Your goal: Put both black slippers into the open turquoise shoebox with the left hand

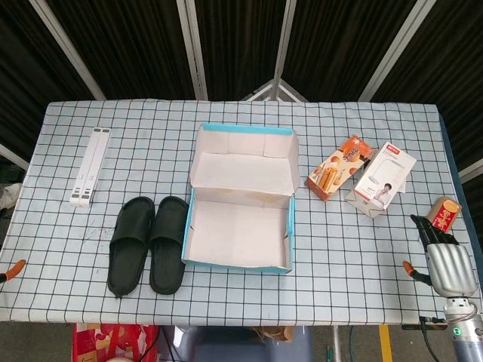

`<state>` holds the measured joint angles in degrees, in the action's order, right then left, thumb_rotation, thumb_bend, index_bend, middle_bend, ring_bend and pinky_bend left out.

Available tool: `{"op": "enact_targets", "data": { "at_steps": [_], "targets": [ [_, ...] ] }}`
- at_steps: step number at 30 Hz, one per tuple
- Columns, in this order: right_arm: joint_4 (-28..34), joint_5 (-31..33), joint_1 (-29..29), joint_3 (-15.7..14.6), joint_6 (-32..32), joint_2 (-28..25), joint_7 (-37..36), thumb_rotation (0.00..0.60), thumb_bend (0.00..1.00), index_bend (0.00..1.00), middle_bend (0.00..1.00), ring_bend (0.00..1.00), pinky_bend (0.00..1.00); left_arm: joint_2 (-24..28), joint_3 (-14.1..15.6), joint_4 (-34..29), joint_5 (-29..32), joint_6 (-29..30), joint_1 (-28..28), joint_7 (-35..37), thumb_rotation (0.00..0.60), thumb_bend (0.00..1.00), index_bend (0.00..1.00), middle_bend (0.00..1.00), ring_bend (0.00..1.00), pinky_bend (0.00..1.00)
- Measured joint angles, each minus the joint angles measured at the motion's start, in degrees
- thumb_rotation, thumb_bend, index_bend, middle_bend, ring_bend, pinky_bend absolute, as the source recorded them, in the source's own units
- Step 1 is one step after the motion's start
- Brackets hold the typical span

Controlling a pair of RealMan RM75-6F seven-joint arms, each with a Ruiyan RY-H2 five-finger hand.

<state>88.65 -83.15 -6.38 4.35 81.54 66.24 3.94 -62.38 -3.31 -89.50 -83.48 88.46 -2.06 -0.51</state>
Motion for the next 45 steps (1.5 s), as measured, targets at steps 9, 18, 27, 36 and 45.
{"op": "enact_targets", "data": {
  "at_steps": [9, 18, 27, 36, 45],
  "targets": [
    [-0.85, -0.54, 0.95, 0.25, 2.43, -0.15, -1.25, 0.6, 0.23, 0.12, 0.17, 0.26, 0.33, -0.22, -0.43, -0.03, 0.56, -0.21, -0.11, -0.4, 0.6, 0.27, 0.07, 0.09, 0.06, 0.18],
    [0.5, 0.5, 1.06, 0.2, 1.29, -0.86, -0.84, 0.6, 0.23, 0.12, 0.17, 0.26, 0.33, -0.43, -0.04, 0.0, 0.26, -1.83, -0.69, -0.47, 0.6, 0.27, 0.04, 0.09, 0.06, 0.18],
    [0.44, 0.46, 1.1, 0.04, 1.02, -1.12, -1.49, 0.6, 0.23, 0.12, 0.17, 0.26, 0.33, -0.5, 0.0, -0.24, 0.33, -2.15, -0.82, -0.47, 0.6, 0.26, 0.03, 0.11, 0.06, 0.18],
    [0.54, 0.32, 1.36, 0.03, 1.19, -1.5, -2.59, 0.6, 0.23, 0.12, 0.17, 0.26, 0.33, -0.3, -0.1, -2.05, 0.52, -10.82, -5.52, -1.46, 0.6, 0.17, 0.0, 0.11, 0.06, 0.18],
    [-0.26, 0.85, 0.89, 0.21, -0.01, -1.41, -3.62, 0.6, 0.23, 0.12, 0.17, 0.26, 0.33, 1.88, -2.12, -10.55, 7.14, -26.35, -15.89, -12.63, 0.534, 0.1, 0.0, 0.05, 0.06, 0.18]
  ]
}}
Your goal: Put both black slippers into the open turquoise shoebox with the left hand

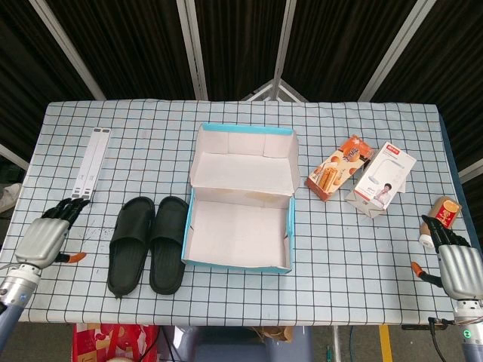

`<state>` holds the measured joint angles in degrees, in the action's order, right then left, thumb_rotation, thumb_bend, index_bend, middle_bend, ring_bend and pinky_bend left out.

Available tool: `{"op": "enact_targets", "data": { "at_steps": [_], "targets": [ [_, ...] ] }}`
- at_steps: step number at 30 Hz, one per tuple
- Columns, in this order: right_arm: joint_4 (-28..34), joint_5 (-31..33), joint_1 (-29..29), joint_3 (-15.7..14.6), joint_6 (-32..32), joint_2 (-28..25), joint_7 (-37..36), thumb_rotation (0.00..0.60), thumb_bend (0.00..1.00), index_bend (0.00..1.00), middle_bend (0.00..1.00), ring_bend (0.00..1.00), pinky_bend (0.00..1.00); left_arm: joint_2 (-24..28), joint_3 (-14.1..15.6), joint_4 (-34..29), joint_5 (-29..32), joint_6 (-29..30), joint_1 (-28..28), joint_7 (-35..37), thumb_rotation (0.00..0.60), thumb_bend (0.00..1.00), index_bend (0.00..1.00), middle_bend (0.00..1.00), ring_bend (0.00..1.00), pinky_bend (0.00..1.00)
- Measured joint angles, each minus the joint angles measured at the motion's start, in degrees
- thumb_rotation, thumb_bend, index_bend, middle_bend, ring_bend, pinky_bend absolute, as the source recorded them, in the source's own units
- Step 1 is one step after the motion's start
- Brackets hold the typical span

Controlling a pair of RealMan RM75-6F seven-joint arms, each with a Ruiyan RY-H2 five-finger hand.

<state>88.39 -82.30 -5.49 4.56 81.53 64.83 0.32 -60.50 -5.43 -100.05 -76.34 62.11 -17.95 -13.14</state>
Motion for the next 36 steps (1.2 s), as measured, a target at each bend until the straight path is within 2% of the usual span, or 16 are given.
{"op": "enact_targets", "data": {
  "at_steps": [3, 6, 14, 20, 31, 36],
  "targets": [
    [0.19, -0.16, 0.04, -0.09, 0.01, -0.21, -0.21, 0.6, 0.23, 0.12, 0.17, 0.26, 0.33, -0.24, -0.61, -2.61, 4.13, -2.81, -3.04, -6.3, 0.475, 0.1, 0.0, 0.04, 0.06, 0.18],
    [0.23, -0.41, 0.1, -0.13, 0.23, -0.28, -0.53, 0.6, 0.23, 0.12, 0.17, 0.26, 0.33, -1.03, -1.03, -4.39, 8.73, -4.99, -5.85, -11.65, 0.449, 0.08, 0.0, 0.04, 0.06, 0.18],
    [0.02, -0.24, 0.06, -0.09, -0.08, -0.41, -1.34, 0.6, 0.23, 0.12, 0.17, 0.26, 0.33, -4.85, -0.86, -4.67, 19.05, -7.96, -11.58, -20.78, 0.442, 0.07, 0.0, 0.05, 0.06, 0.18],
    [-0.17, 0.1, -0.06, -0.06, -0.58, -0.42, -1.61, 0.6, 0.23, 0.12, 0.17, 0.26, 0.33, -8.3, 0.23, -1.39, 23.16, -8.19, -14.12, -23.39, 0.441, 0.07, 0.0, 0.09, 0.06, 0.18],
    [-0.68, 1.13, -0.49, 0.2, -1.78, -0.13, -1.67, 0.6, 0.23, 0.11, 0.17, 0.26, 0.33, -13.16, 1.45, 5.2, 26.28, -7.61, -16.95, -25.04, 0.44, 0.11, 0.0, 0.12, 0.06, 0.18],
    [-0.86, 1.47, -0.65, 0.23, -2.25, 0.02, -1.59, 0.6, 0.23, 0.12, 0.18, 0.26, 0.33, -15.03, 1.85, 7.77, 26.74, -7.59, -18.01, -25.19, 0.443, 0.18, 0.0, 0.13, 0.06, 0.18]
  ]
}}
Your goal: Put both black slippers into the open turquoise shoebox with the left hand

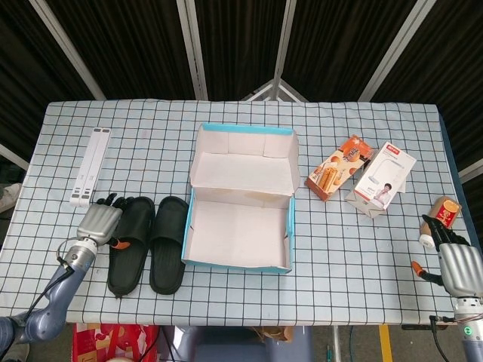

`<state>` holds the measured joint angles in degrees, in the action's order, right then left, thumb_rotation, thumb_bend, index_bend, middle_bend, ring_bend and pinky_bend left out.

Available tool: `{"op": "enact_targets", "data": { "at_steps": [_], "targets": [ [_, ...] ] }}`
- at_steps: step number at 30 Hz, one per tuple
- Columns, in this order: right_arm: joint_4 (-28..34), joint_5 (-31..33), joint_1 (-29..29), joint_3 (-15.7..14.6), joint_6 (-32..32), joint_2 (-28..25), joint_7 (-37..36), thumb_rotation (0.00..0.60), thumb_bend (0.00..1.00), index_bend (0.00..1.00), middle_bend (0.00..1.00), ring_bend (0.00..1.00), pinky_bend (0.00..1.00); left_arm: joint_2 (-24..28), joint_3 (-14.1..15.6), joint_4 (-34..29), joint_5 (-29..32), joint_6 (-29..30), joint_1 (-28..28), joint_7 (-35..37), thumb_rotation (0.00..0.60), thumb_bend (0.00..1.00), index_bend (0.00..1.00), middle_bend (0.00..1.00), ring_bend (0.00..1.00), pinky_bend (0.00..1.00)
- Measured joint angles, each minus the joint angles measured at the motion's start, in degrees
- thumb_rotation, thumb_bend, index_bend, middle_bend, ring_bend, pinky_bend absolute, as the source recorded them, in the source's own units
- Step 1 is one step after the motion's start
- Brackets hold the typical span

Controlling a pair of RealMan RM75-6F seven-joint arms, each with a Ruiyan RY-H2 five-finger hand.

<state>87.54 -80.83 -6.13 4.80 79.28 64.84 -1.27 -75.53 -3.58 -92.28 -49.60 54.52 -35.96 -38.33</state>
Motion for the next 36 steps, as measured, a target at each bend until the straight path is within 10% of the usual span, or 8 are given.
{"op": "enact_targets", "data": {
  "at_steps": [36],
  "targets": [
    [0.17, -0.4, 0.7, 0.1, 1.19, -0.84, -2.19, 0.6, 0.23, 0.12, 0.2, 0.29, 0.33, -5.42, 2.37, 3.88, -2.76, 4.08, -2.63, -2.85, 0.6, 0.46, 0.4, 0.45, 0.07, 0.18]
  ]
}}
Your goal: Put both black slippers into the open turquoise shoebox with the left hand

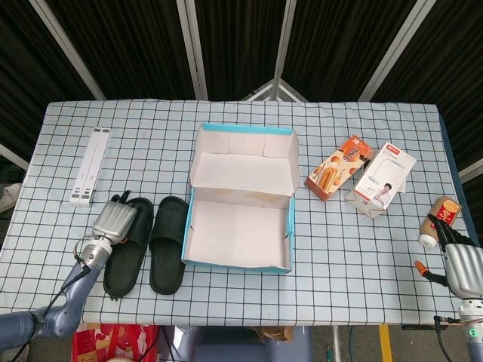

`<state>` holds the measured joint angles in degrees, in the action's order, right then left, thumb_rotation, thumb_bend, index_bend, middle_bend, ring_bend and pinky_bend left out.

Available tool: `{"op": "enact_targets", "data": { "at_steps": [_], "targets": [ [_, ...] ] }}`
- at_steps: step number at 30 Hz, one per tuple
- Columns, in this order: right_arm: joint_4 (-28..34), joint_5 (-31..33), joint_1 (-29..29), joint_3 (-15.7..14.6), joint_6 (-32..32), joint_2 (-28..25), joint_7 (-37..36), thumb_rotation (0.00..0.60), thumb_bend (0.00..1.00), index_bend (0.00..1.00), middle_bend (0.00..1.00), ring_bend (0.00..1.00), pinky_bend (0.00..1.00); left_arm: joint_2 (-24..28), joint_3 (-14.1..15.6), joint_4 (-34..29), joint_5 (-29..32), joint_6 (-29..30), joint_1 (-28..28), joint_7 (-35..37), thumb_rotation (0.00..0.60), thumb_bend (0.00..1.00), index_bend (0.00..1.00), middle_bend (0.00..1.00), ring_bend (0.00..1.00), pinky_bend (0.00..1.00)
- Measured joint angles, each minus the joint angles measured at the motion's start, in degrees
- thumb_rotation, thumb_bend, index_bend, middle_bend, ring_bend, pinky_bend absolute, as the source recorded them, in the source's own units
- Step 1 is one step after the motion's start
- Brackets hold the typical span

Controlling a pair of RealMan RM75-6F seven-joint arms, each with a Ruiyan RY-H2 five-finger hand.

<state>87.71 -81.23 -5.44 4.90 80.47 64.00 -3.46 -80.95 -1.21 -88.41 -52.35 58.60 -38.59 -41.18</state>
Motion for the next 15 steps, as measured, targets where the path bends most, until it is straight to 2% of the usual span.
{"op": "enact_targets", "data": {
  "at_steps": [4, 7, 12, 15],
  "targets": [
    [-0.04, 0.1, 0.03, 0.0, -0.09, -0.07, -0.27, 0.6, 0.23, 0.12, 0.2, 0.29, 0.33, 2.03, 0.35, -2.11, -0.95, 1.93, 0.38, -1.12, 0.6, 0.48, 0.41, 0.45, 0.07, 0.18],
    [0.01, 0.3, 0.07, 0.0, -0.28, -0.22, -0.44, 0.6, 0.23, 0.12, 0.2, 0.29, 0.33, 5.25, 0.69, -6.21, -1.78, 4.91, 0.9, -3.38, 0.6, 0.48, 0.41, 0.45, 0.07, 0.18],
    [0.23, 0.56, 0.08, 0.08, -0.44, -0.29, -0.72, 0.6, 0.23, 0.12, 0.2, 0.29, 0.33, 13.42, 0.83, -17.26, -3.66, 10.81, 1.5, -9.01, 0.6, 0.48, 0.43, 0.45, 0.07, 0.18],
    [0.36, 0.39, 0.14, 0.06, -0.32, -0.4, -1.11, 0.6, 0.23, 0.12, 0.2, 0.29, 0.33, 18.27, 0.63, -24.11, -5.58, 14.18, 1.11, -15.61, 0.6, 0.48, 0.45, 0.46, 0.07, 0.18]
  ]
}}
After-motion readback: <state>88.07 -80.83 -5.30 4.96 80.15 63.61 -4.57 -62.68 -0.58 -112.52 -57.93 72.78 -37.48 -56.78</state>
